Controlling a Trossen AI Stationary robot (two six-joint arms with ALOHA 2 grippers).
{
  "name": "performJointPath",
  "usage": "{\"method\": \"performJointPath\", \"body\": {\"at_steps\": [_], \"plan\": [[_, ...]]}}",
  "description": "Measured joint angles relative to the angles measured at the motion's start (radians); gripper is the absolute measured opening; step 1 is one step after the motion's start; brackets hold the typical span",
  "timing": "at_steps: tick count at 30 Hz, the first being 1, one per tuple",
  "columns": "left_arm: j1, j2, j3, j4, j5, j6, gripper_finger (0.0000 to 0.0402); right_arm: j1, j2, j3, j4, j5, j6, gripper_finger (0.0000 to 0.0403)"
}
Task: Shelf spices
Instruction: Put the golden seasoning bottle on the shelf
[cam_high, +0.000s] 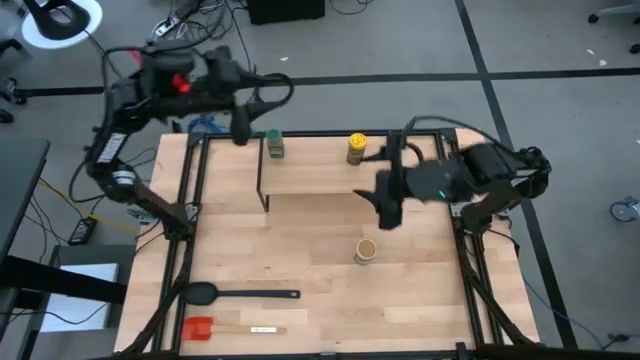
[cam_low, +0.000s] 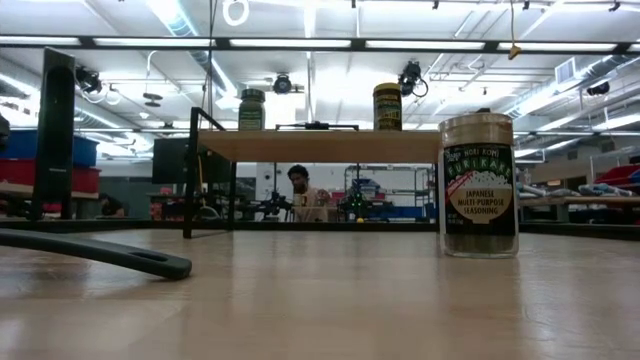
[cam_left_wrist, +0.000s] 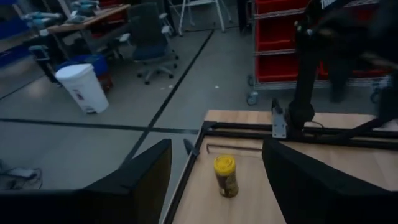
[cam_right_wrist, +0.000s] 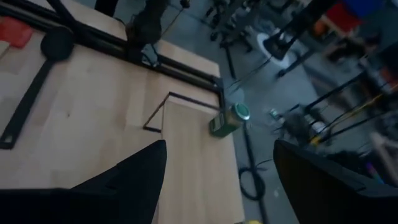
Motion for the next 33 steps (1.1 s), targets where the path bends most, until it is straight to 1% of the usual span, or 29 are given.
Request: {"method": "performJointPath", "body": {"at_steps": [5,9,14,17,22,26,29,33], "plan": [[-0.030,-0.122,-0.135,-0.002,-0.073,-0.030,0.0254,-0.186,0.002,-0.026,-0.013,-0.126,0.010,0.0292],[-0.040,-0.209,-0.276,0.026,-0.105,-0.054,0.0254,-0.349,0.001,-0.052,-0.011,-0.299,0.010,0.0292],[-0.041,-0.328,-0.478,0.141,-0.114,-0.078,0.0254,-0.538,0.001,-0.094,-0.024,-0.509,0.010,0.0292],[-0.041,-0.389,-0.592,0.212,-0.115,-0.081,0.0254,-0.620,0.001,-0.127,-0.033,-0.592,0.010,0.0293],[-0.041,-0.470,-0.748,0.319,-0.114,-0.100,0.0254,-0.701,0.001,-0.193,-0.026,-0.657,0.002,0.0293],[-0.041,-0.512,-0.838,0.379,-0.113,-0.116,0.0254,-0.735,0.002,-0.258,0.025,-0.668,-0.037,0.0293],[-0.041,-0.528,-0.884,0.410,-0.113,-0.133,0.0254,-0.754,0.001,-0.288,0.064,-0.674,-0.064,0.0293],[-0.041,-0.532,-0.917,0.420,-0.113,-0.156,0.0254,-0.782,0.002,-0.336,0.098,-0.702,-0.090,0.0293]]}}
